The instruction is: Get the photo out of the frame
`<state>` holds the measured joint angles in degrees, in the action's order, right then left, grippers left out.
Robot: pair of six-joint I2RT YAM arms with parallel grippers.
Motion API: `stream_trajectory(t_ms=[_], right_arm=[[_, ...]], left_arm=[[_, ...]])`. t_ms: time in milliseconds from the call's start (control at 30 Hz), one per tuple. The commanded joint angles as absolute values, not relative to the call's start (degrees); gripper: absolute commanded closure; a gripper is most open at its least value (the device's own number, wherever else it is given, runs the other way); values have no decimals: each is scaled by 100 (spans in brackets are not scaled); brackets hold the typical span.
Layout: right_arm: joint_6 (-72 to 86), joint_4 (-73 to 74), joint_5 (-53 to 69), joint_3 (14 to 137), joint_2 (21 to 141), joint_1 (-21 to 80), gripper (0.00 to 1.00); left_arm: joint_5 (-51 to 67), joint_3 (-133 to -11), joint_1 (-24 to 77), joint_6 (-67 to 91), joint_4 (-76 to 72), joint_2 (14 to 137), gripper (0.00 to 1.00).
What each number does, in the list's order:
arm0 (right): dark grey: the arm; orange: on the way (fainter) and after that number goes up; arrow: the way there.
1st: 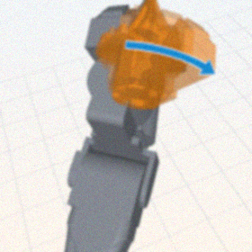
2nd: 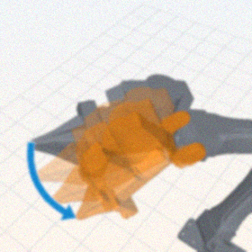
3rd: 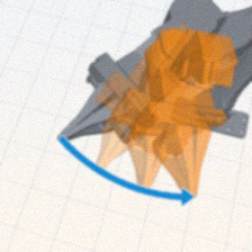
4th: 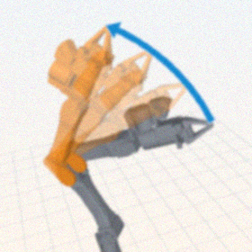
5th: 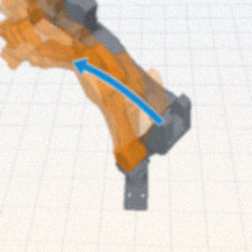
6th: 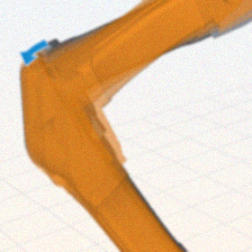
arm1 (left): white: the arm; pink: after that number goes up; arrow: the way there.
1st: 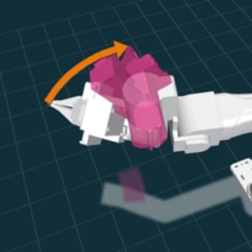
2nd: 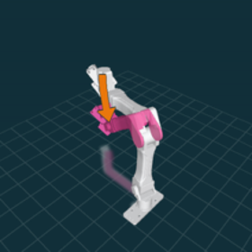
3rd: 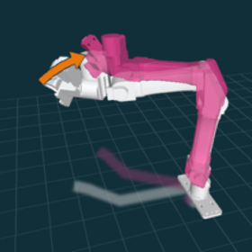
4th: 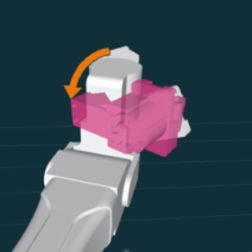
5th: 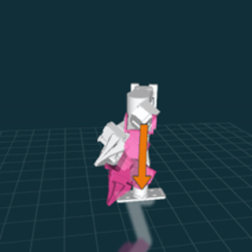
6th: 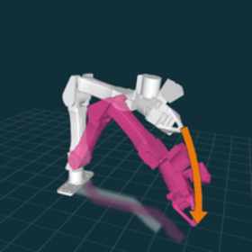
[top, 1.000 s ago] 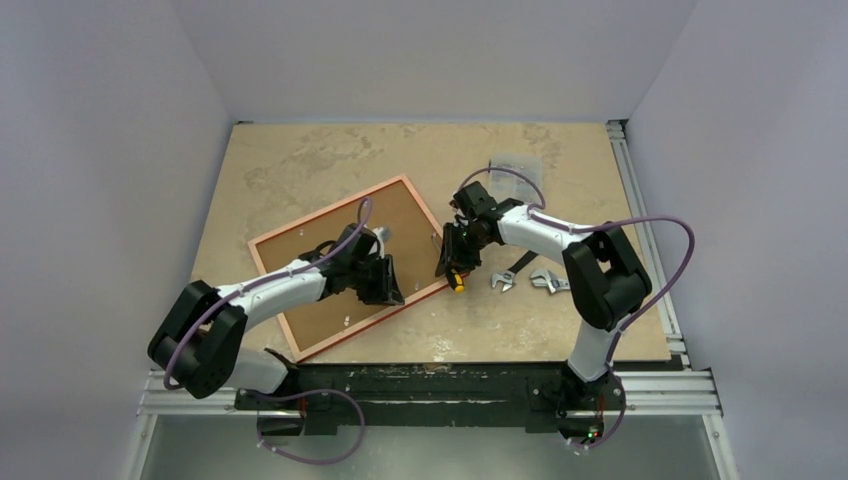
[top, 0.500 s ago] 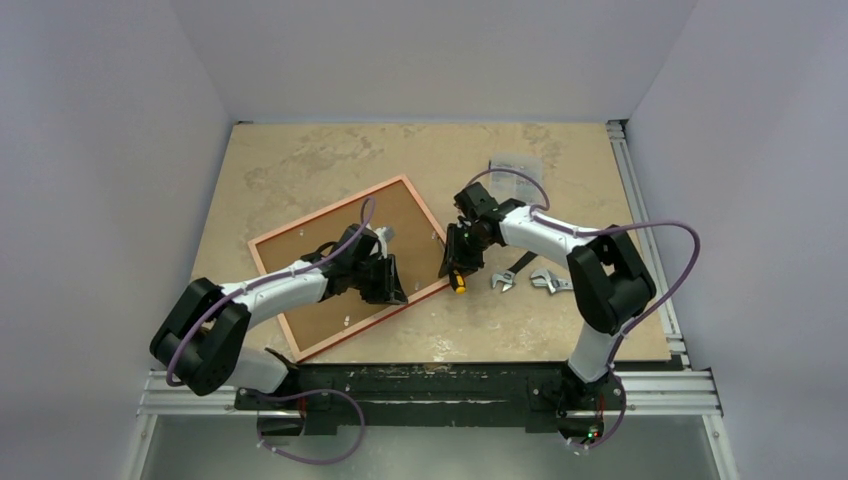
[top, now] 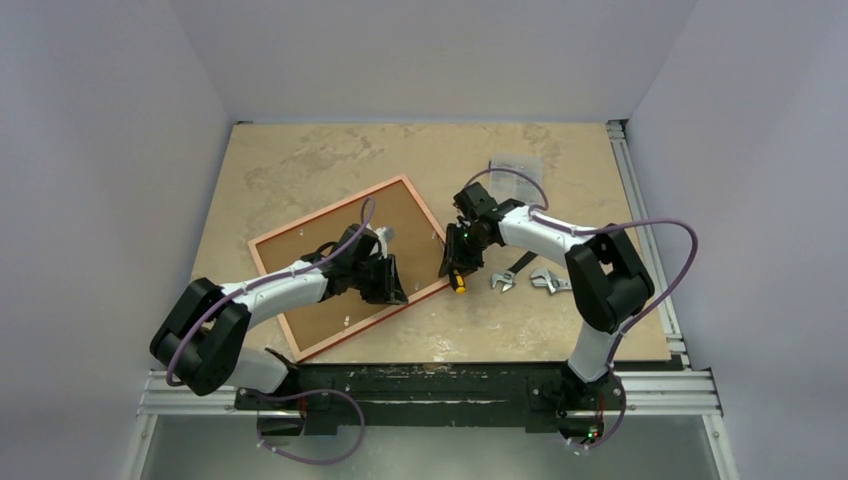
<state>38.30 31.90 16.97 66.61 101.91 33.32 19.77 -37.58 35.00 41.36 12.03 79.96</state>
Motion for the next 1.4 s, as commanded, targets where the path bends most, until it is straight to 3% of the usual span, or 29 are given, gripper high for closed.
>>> stream_trajectory(t_ms=[0,767,967,1133,1233,1367], right_arm=[[3511,3139,1860,6984,10327,3284,100],[2054,3487,2379,7626,10480,3293,100],[2538,3148,1582,7298,9231,3295,100],[2876,3186,-134,6566,8077,3185,100],[2999,3692,-1494,6320,7663,2729,100],[3008,3906,-2316,6029,7502,1624,100]], left_arm=[[1884,-3595,3533,4041,1354,8007,75],[1768,-3630,3536,4078,1636,7662,75],[1804,-4042,3526,3981,2074,7165,70],[2068,-4748,3364,3811,2619,6643,61],[2298,-5383,3144,3664,2994,6473,55],[2364,-6509,3009,3463,3544,6468,54]])
